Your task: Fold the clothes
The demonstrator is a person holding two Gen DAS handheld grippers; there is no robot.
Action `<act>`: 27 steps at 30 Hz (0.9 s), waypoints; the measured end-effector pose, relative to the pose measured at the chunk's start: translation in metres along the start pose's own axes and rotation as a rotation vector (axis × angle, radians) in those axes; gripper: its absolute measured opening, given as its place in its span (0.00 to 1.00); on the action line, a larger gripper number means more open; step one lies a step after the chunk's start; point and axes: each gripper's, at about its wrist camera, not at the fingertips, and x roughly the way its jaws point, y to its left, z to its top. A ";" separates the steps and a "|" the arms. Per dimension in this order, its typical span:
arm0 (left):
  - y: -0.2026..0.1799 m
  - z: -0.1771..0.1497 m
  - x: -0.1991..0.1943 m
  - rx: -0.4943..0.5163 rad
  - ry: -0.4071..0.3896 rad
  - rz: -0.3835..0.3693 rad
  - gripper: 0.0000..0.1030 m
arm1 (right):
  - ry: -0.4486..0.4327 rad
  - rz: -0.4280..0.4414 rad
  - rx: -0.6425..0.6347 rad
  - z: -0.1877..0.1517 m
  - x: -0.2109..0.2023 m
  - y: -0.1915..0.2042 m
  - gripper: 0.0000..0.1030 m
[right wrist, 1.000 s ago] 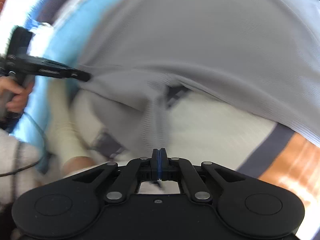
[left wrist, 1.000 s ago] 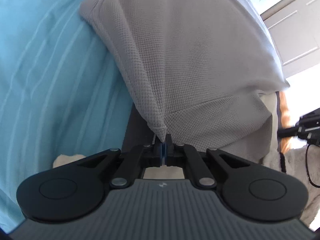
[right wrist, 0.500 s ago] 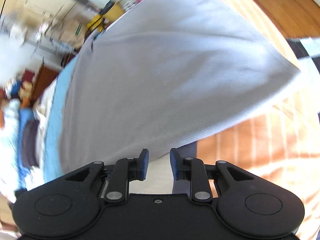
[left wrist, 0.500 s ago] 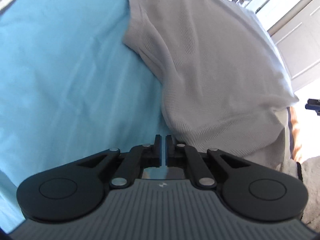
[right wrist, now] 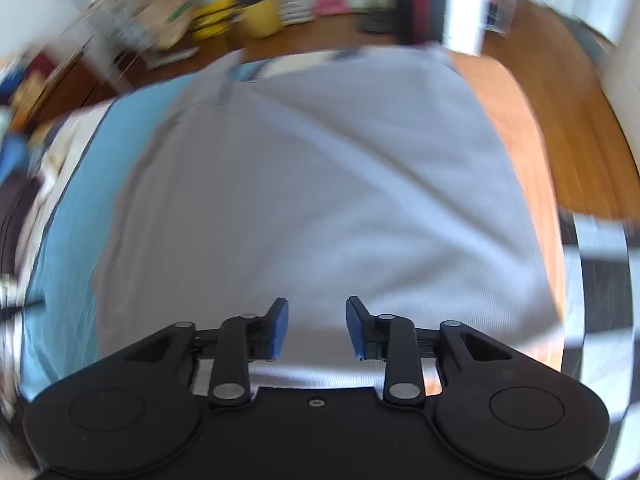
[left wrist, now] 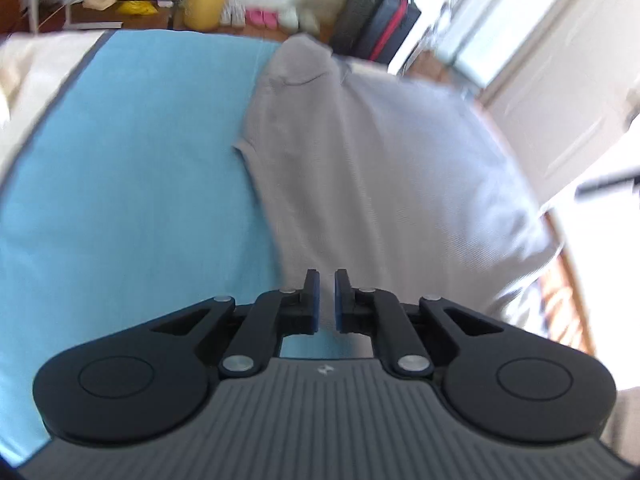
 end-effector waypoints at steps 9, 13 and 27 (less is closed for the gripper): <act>0.024 0.120 -0.004 0.087 -0.205 0.061 0.25 | -0.255 -0.107 0.256 0.117 0.025 -0.011 0.56; 0.038 0.150 0.031 0.085 -0.352 -0.047 0.44 | -0.304 -0.180 0.318 0.136 0.051 -0.012 0.56; 0.085 0.237 0.288 -0.208 0.028 -0.170 0.46 | -0.293 -0.322 0.269 0.170 0.128 -0.029 0.58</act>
